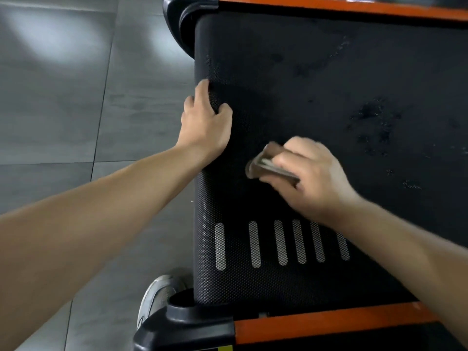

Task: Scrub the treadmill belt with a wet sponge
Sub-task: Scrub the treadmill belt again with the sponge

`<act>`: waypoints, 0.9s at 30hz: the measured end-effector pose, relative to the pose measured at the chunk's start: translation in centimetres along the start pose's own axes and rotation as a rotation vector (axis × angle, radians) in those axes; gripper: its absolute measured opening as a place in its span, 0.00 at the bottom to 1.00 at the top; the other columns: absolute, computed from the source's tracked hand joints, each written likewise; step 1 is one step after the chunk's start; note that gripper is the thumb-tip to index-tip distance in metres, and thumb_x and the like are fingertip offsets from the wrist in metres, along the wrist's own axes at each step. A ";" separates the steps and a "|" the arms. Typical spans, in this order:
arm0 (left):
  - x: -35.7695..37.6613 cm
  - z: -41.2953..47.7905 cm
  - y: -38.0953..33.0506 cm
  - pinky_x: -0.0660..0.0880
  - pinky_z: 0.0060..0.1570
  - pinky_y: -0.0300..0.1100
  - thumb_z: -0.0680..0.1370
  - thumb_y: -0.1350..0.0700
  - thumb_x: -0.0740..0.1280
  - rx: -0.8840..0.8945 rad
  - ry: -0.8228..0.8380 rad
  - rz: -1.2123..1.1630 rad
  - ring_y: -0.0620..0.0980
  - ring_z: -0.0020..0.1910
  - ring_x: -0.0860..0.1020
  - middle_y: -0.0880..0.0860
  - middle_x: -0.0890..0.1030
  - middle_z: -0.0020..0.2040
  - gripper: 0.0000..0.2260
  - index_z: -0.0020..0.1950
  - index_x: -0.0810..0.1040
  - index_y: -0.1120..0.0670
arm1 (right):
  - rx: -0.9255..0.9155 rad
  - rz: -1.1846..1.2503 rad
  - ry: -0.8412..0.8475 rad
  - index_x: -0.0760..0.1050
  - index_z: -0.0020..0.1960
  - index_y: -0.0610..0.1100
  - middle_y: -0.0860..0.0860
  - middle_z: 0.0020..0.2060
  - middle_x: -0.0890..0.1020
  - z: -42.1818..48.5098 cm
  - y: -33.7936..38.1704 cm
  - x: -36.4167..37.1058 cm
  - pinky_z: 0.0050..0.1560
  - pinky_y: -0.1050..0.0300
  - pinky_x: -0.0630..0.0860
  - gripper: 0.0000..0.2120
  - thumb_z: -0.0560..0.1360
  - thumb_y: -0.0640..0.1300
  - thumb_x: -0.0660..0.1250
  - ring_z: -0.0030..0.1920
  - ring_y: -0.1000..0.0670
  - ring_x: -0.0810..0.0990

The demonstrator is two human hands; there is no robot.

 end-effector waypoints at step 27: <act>0.7 -0.1 -1.5 0.56 0.76 0.52 0.84 0.48 0.57 0.192 0.007 0.216 0.48 0.82 0.43 0.48 0.45 0.85 0.26 0.82 0.57 0.41 | 0.322 -0.055 -0.170 0.79 0.47 0.50 0.52 0.44 0.76 12.3 -11.0 -2.4 0.42 0.53 0.73 0.07 0.78 0.54 0.69 0.45 0.48 0.77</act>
Point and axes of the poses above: each hand's wrist, its own z-axis towards the middle knuckle, its own x-axis out of the palm, y = z × x, the point moved 9 cm from there along z, towards the middle knuckle
